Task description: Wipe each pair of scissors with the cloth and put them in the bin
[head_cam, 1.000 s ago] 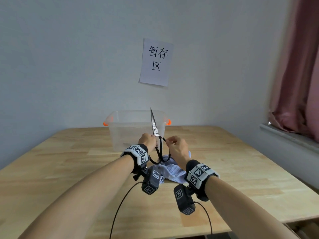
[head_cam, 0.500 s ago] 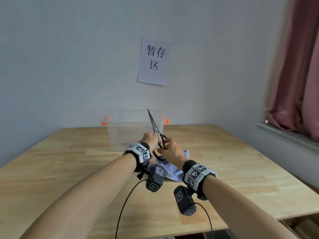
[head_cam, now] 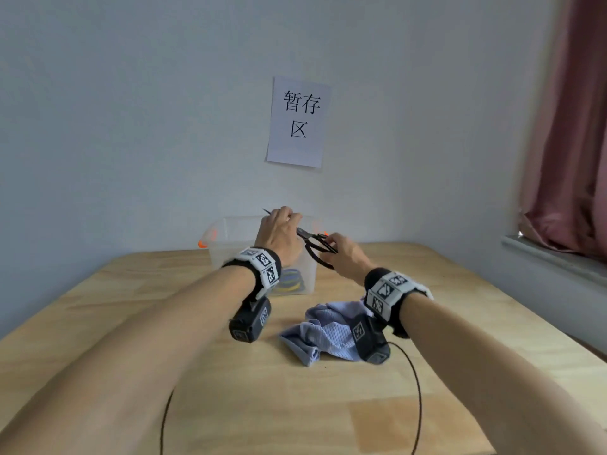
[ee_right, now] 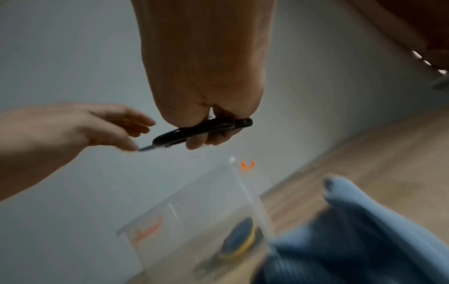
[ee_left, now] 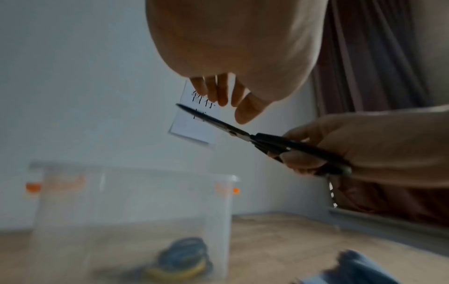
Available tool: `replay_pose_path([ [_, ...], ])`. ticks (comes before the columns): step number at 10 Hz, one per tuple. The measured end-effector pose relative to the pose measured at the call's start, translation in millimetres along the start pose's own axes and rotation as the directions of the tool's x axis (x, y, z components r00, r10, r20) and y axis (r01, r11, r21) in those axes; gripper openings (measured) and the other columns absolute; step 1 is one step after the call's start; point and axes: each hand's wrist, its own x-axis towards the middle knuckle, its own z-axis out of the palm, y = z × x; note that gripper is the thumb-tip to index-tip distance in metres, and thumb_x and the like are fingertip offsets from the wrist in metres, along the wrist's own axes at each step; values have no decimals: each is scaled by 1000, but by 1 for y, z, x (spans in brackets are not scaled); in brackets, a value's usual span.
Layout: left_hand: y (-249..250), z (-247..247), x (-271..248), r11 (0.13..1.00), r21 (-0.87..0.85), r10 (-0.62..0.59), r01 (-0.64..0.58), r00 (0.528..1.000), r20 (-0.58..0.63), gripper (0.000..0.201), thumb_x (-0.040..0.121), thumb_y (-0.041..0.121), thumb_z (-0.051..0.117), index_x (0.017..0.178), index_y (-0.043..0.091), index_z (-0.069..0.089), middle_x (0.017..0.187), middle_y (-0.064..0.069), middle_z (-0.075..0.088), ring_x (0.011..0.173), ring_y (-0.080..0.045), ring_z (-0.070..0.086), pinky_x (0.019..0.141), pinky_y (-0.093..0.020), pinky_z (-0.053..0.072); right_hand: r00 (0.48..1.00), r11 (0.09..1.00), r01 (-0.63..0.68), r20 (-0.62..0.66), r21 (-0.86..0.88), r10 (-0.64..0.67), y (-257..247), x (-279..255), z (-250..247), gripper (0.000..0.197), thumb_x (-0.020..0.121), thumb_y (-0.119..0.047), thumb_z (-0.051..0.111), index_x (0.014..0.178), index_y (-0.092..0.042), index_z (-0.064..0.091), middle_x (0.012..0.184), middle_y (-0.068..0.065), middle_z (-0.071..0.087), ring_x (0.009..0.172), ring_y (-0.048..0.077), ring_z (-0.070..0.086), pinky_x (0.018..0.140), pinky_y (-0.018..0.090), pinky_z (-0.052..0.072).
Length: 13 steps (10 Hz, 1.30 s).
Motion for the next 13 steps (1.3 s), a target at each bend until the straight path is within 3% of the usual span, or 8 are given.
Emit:
replay_pose_path([
  [2, -81, -2, 70, 986, 111, -144, 121, 960, 240, 44, 103, 12, 30, 145, 5, 41, 156, -10, 37, 145, -25, 29, 117, -34, 18, 977, 962, 173, 163, -210, -140, -47, 103, -6, 31, 90, -11, 69, 120, -3, 69, 107, 14, 67, 89, 19, 54, 74, 24, 38],
  [3, -125, 14, 99, 973, 170, -209, 154, 898, 387, 35, 104, 7, 27, 125, 0, 54, 133, -17, 57, 117, -34, 55, 96, -36, 41, 963, 948, 200, 229, -249, -143, -52, 158, 21, 32, 88, -10, 71, 121, -7, 70, 112, 12, 69, 89, 18, 56, 76, 25, 42],
  [5, -170, 58, 127, 956, 230, -288, 184, 748, 599, 25, 107, 14, 24, 95, 6, 43, 112, -24, 51, 81, -24, 42, 75, -29, 29, 925, 909, 212, 375, -360, -68, -36, 224, 79, 35, 86, -9, 75, 121, -11, 71, 115, 11, 69, 99, 24, 61, 86, 33, 51],
  [7, -184, 101, 137, 962, 191, -268, 193, 558, 785, 33, 106, 6, 34, 131, -3, 52, 138, -23, 50, 105, -27, 50, 91, -34, 40, 814, 826, 288, 578, -485, 56, -9, 248, 129, 26, 98, -8, 52, 116, -5, 70, 95, 9, 64, 84, 28, 58, 58, 21, 42],
  [8, -189, 108, 139, 964, 130, -238, 232, 536, 810, 29, 101, 7, 50, 126, -3, 61, 108, -15, 58, 80, -24, 55, 68, -28, 46, 792, 775, 295, 597, -559, 129, -2, 255, 137, 13, 100, -15, 50, 99, -11, 63, 79, 2, 56, 67, 20, 48, 58, 25, 38],
  [10, -186, 102, 132, 936, 135, -320, 324, 625, 712, 21, 98, 15, 46, 101, 2, 63, 97, -13, 63, 71, -20, 53, 66, -28, 41, 813, 778, 262, 564, -572, 140, 11, 255, 139, 29, 97, -26, 55, 118, -12, 69, 125, 9, 67, 103, 26, 63, 84, 32, 49],
  [11, -187, 89, 125, 910, 53, -381, 412, 777, 500, 24, 95, 17, 45, 73, 8, 51, 83, -9, 56, 70, -25, 52, 63, -28, 38, 850, 937, 156, 526, -311, 33, -5, 246, 123, 25, 95, -6, 54, 114, -5, 72, 119, 13, 70, 104, 26, 68, 91, 33, 54],
  [13, -171, 53, 108, 908, -89, -358, 410, 867, 346, 25, 94, 15, 47, 73, 6, 58, 85, -12, 63, 80, -30, 60, 69, -32, 47, 996, 961, 86, -2, 263, -89, -35, 197, 64, 25, 89, 6, 50, 93, -7, 72, 97, 11, 72, 76, 16, 68, 71, 24, 53],
])
